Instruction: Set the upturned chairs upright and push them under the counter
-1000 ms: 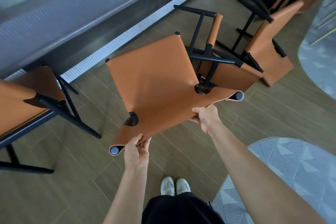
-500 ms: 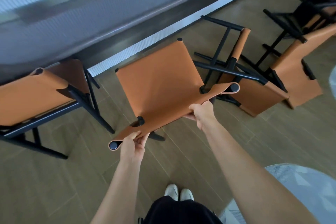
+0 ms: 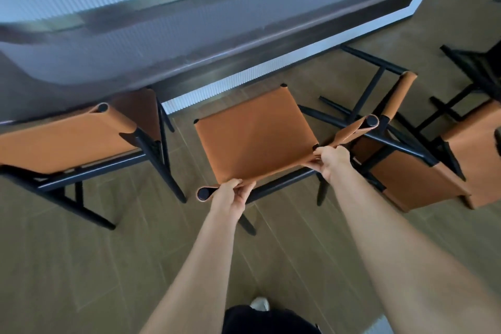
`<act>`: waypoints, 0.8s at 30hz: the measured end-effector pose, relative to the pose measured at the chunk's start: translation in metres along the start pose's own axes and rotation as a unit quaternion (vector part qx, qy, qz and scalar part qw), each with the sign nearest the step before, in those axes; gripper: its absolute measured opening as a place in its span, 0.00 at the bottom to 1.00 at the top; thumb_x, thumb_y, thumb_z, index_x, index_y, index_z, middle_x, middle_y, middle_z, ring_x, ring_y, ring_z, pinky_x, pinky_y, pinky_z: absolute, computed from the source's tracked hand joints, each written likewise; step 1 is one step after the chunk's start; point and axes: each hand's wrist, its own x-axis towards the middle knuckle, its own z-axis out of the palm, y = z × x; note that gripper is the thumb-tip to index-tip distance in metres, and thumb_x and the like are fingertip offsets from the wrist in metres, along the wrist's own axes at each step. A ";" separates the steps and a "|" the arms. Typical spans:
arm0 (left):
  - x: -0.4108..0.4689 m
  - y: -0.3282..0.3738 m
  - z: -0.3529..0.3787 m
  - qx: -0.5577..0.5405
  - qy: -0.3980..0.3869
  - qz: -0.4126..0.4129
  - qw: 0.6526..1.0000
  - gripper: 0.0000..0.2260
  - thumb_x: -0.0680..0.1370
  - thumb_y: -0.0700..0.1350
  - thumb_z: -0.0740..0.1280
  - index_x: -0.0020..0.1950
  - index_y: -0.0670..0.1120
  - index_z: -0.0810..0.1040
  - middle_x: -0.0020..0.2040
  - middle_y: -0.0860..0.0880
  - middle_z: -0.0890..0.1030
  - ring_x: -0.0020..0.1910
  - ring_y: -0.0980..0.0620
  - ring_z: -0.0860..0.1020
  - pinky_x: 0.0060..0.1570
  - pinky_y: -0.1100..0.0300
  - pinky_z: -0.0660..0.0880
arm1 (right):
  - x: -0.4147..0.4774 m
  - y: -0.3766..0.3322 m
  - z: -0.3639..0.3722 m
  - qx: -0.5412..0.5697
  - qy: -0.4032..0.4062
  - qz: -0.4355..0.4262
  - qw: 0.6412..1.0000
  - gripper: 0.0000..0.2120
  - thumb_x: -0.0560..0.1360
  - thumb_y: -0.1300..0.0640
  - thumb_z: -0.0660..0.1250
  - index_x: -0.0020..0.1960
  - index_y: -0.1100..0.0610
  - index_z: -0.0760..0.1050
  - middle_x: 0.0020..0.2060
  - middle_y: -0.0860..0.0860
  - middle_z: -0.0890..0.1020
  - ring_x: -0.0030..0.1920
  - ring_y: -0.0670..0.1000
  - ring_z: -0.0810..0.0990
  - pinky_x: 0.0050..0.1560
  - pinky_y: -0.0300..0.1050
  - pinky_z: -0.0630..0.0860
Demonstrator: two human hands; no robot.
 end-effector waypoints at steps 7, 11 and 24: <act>0.018 -0.019 0.033 -0.010 0.008 -0.010 1.000 0.16 0.76 0.26 0.61 0.64 0.32 0.70 0.49 0.37 0.78 0.48 0.38 0.79 0.41 0.49 0.79 | 0.038 -0.027 -0.015 -0.055 -0.010 0.030 0.998 0.22 0.77 0.75 0.59 0.70 0.67 0.62 0.57 0.67 0.78 0.46 0.63 0.83 0.29 0.52 0.81; 0.025 -0.021 0.047 -0.015 0.027 -0.012 0.999 0.17 0.76 0.26 0.62 0.64 0.32 0.70 0.48 0.37 0.78 0.50 0.37 0.79 0.37 0.50 0.80 | 0.053 -0.034 -0.011 -0.053 0.001 0.025 0.998 0.21 0.78 0.74 0.59 0.69 0.64 0.61 0.56 0.65 0.77 0.44 0.61 0.83 0.28 0.52 0.81; 0.048 -0.058 0.099 -0.039 0.091 0.041 0.994 0.16 0.74 0.24 0.61 0.59 0.36 0.71 0.55 0.36 0.79 0.51 0.35 0.80 0.38 0.49 0.80 | 0.107 -0.060 -0.026 -0.098 0.004 0.032 0.995 0.09 0.77 0.72 0.60 0.46 0.61 0.66 0.46 0.59 0.79 0.40 0.60 0.84 0.29 0.50 0.82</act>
